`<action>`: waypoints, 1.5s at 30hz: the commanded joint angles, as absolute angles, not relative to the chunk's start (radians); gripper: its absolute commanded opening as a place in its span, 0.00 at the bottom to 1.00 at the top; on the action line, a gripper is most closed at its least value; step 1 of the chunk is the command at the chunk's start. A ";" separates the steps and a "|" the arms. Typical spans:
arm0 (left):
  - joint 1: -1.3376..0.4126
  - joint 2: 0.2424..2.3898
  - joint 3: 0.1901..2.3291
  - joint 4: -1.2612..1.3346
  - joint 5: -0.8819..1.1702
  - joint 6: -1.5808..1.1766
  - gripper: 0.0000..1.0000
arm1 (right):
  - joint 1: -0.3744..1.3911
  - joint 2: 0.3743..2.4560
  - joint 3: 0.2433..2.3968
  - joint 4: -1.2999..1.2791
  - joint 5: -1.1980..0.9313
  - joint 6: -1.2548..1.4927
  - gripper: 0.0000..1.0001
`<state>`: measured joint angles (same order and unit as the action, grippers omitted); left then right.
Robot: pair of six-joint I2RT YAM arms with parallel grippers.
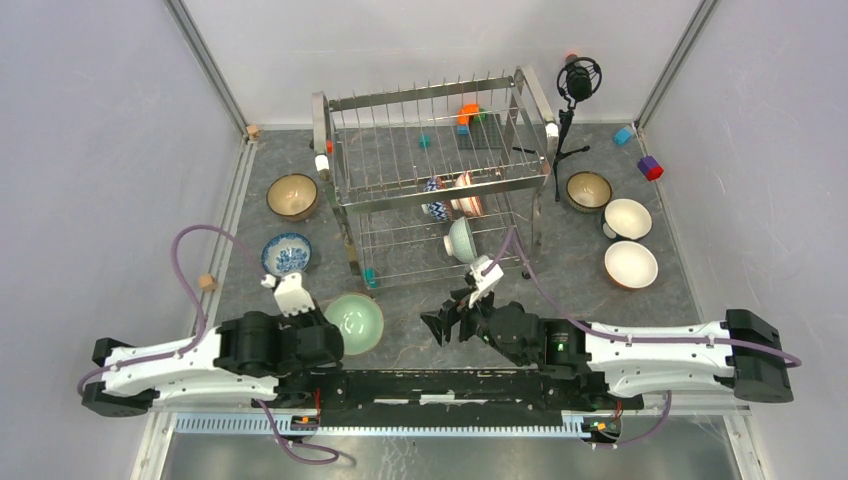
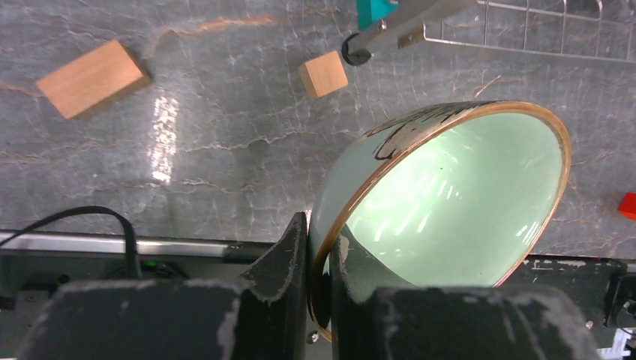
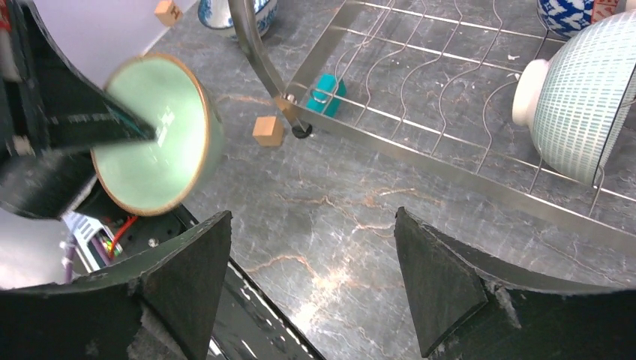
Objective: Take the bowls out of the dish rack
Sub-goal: Place the bowl at the center of the board.
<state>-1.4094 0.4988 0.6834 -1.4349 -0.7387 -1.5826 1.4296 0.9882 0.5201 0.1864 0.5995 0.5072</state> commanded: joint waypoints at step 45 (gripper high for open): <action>-1.411 0.826 0.609 -0.858 -0.657 -1.640 0.02 | 1.278 1.349 0.768 -0.019 0.260 0.641 0.35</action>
<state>-1.4094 0.8307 0.5980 -0.9405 -0.6174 -1.5967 1.2816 1.3186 0.7307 -0.0414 0.3019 0.6262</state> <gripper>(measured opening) 0.165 0.382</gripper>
